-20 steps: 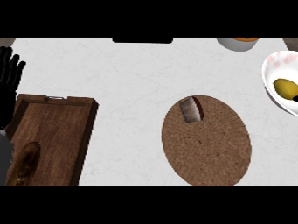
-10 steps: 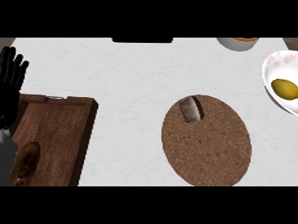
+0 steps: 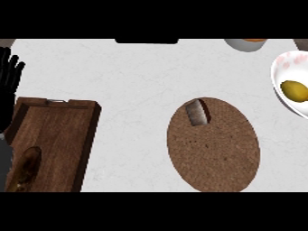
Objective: Pick the lemon from the placemat and place it in the bowl
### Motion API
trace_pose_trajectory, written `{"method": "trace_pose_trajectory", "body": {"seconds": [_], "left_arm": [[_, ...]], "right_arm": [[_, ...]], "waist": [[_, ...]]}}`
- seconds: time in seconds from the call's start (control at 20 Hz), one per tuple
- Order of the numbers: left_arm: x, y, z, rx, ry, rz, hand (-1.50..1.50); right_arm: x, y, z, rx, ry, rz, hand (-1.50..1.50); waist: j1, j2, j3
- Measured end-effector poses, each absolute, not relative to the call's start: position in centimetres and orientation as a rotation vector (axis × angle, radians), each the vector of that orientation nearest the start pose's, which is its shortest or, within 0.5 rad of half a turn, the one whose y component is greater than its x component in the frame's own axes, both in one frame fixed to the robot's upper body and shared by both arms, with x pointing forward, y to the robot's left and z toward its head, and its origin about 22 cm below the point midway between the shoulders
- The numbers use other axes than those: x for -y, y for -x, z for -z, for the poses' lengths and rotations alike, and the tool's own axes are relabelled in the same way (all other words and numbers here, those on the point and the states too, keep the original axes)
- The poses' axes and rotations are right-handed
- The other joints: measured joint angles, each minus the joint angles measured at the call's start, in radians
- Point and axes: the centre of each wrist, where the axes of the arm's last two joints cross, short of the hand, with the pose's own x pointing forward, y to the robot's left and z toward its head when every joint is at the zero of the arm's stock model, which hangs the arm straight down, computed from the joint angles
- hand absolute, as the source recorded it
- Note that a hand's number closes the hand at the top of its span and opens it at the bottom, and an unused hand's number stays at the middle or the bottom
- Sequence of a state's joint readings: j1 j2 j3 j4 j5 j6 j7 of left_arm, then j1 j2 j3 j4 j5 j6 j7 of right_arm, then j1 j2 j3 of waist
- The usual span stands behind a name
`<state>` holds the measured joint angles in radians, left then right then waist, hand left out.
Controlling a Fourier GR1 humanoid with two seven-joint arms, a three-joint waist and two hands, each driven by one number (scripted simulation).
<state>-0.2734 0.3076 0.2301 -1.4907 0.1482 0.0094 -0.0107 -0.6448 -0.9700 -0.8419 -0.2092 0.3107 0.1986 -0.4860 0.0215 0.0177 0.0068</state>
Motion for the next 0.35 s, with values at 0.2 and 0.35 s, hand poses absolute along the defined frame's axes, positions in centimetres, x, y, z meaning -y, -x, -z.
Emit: {"method": "trace_pose_trajectory", "body": {"seconds": [0.2, 0.35], "left_arm": [[-33.1, -29.8, -8.8, 1.809, -0.223, -0.028, 0.00], [-32.8, -30.0, -8.5, 1.807, -0.216, -0.031, 0.00]], "right_arm": [[60.8, -21.9, -12.0, 1.581, 0.775, 0.227, -1.50], [61.8, -20.0, -12.1, 1.594, 0.760, 0.237, -1.50]], "waist": [[0.000, 0.001, 0.002], [-0.001, 0.003, 0.004]]}}
